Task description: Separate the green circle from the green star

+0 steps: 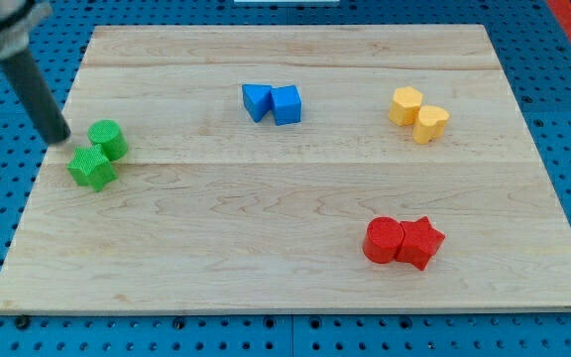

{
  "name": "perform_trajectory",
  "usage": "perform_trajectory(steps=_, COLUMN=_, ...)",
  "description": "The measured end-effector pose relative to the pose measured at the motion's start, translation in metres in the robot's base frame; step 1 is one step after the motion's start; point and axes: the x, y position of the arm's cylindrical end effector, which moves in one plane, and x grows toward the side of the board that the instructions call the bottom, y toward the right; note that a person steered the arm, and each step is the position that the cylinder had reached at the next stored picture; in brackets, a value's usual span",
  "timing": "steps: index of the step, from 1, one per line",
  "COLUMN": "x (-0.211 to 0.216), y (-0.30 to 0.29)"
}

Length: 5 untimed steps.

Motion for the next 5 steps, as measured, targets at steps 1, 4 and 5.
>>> perform_trajectory(steps=1, x=0.007, y=0.025)
perform_trajectory(steps=4, x=-0.042, y=0.068)
perform_trajectory(steps=5, x=-0.059, y=0.046)
